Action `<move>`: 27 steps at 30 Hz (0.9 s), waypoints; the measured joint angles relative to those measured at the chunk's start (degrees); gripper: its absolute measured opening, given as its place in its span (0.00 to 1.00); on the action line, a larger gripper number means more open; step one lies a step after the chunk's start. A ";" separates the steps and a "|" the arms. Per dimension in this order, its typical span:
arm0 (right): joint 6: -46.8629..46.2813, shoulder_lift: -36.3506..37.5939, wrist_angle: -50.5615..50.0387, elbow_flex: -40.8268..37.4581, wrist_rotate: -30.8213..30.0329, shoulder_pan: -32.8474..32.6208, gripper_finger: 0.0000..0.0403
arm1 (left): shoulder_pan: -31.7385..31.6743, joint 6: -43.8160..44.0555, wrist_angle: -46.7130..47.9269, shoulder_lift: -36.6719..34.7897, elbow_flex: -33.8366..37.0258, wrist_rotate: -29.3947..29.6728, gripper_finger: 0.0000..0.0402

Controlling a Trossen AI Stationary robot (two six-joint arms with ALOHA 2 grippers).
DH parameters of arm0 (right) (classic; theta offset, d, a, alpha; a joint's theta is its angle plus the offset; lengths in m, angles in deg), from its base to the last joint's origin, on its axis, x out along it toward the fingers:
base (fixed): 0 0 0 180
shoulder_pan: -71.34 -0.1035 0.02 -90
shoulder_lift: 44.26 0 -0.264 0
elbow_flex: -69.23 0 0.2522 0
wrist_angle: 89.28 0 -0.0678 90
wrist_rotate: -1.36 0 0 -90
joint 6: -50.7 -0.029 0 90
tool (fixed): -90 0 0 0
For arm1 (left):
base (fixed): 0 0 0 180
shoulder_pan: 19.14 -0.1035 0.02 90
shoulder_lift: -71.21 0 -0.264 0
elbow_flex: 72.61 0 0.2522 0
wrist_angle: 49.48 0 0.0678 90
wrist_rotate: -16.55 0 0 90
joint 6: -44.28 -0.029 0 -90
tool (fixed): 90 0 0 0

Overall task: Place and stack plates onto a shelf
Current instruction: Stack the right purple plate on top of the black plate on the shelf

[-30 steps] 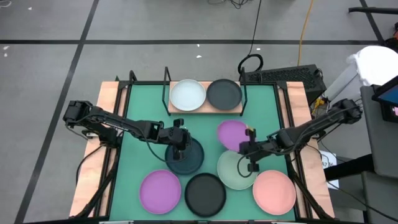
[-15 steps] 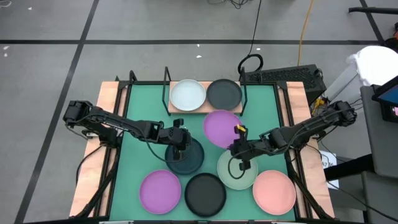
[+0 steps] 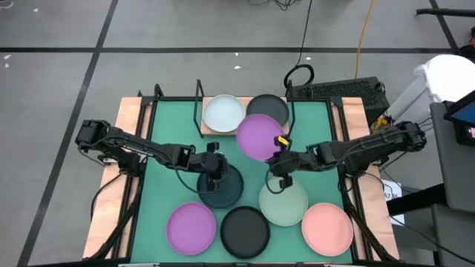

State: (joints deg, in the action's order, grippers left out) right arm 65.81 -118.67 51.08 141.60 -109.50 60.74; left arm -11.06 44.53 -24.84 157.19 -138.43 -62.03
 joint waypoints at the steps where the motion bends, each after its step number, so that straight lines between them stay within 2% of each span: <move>1: 0.81 0.00 0.64 0.00 0.11 0.71 0.00 | 0.00 0.00 0.00 0.00 0.00 0.00 0.31; 9: 5.88 0.02 2.15 0.00 0.43 6.63 0.00 | 0.00 0.00 0.00 0.00 0.00 0.00 0.31; 16: 8.39 0.02 5.11 -0.04 7.58 12.28 0.00 | 0.00 0.00 -0.02 0.00 0.00 0.00 0.31; 22: 11.34 0.02 5.99 -0.04 8.45 15.90 0.00 | 0.00 -0.02 -0.30 0.00 0.00 0.00 0.31; 27: 11.79 0.02 6.60 -0.04 12.22 19.50 0.00 | 0.00 -0.02 -0.35 0.00 0.00 0.00 0.31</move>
State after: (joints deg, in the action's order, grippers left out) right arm 77.60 -118.65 57.68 141.55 -97.29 80.24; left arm -11.06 44.51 -25.19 157.19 -138.43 -62.03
